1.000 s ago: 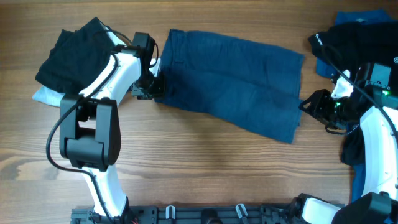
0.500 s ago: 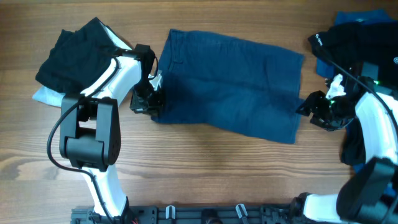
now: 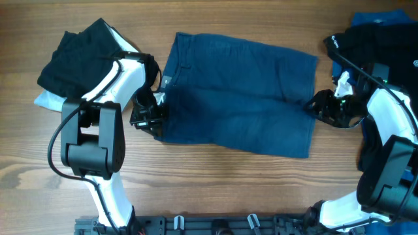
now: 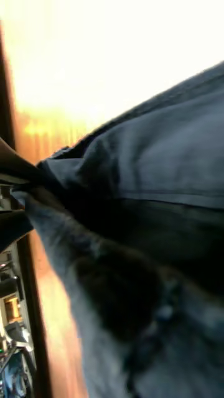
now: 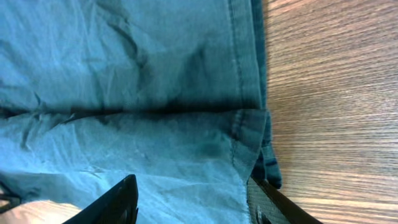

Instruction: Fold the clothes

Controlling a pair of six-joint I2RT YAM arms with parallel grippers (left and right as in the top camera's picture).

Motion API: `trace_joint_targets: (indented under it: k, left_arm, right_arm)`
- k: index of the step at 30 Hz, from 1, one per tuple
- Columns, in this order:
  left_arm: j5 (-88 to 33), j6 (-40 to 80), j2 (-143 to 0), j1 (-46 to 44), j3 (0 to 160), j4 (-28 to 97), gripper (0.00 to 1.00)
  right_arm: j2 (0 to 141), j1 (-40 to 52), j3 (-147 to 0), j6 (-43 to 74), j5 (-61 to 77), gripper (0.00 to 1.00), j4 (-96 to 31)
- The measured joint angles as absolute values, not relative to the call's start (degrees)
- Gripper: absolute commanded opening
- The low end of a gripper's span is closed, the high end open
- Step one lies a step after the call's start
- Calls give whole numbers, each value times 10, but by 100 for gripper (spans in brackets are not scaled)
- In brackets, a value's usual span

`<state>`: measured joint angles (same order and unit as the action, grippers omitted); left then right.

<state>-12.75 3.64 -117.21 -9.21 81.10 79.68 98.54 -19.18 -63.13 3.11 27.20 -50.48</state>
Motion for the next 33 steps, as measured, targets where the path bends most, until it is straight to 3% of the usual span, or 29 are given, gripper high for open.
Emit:
trace_joint_targets:
  k: [3, 4, 8, 10, 11, 12, 14, 15, 17, 21, 23, 28, 33]
  left_arm:
    - [-128, 33, -1172, -92, 811, 837, 4]
    - [-127, 30, -1172, -92, 810, 853, 4]
    - [-128, 28, -1169, -92, 810, 860, 4]
    - [-128, 28, -1158, -92, 810, 860, 6]
    - [-128, 28, -1146, -92, 810, 861, 16]
    - [-130, 28, -1131, -92, 810, 864, 25]
    - [-131, 25, -1104, -92, 810, 872, 34]
    - [-132, 24, -1081, -92, 809, 877, 38]
    - [-133, 23, -1053, -92, 809, 879, 38]
    - [-133, 24, -1039, -92, 809, 845, 5]
    - [-145, 20, -1039, -92, 808, 764, 4]
    - [-195, 22, -1039, -92, 806, 558, 4]
    - [-225, 23, -1044, -96, 806, 395, 4]
  right_arm:
    - [995, -192, -624, 47, 262, 47, -503]
    - [999, -192, -616, 51, 257, 27, -500]
    - [1002, -190, -595, 66, 252, 5, -499]
    - [1003, -190, -593, 69, 250, 4, -514]
    - [1003, -190, -593, 71, 250, 4, -522]
    - [1003, -190, -593, 72, 250, 11, -543]
    - [1003, -190, -593, 74, 246, 43, -566]
    - [1003, -190, -593, 75, 237, 48, -581]
    - [1003, -190, -592, 76, 218, 49, -586]
    - [1003, -190, -591, 95, 199, 42, -511]
    - [1003, -190, -593, 106, 199, 28, -475]
    - [1003, -190, -622, 129, 226, 6, -394]
    - [1003, -169, -634, 141, 279, 4, -307]
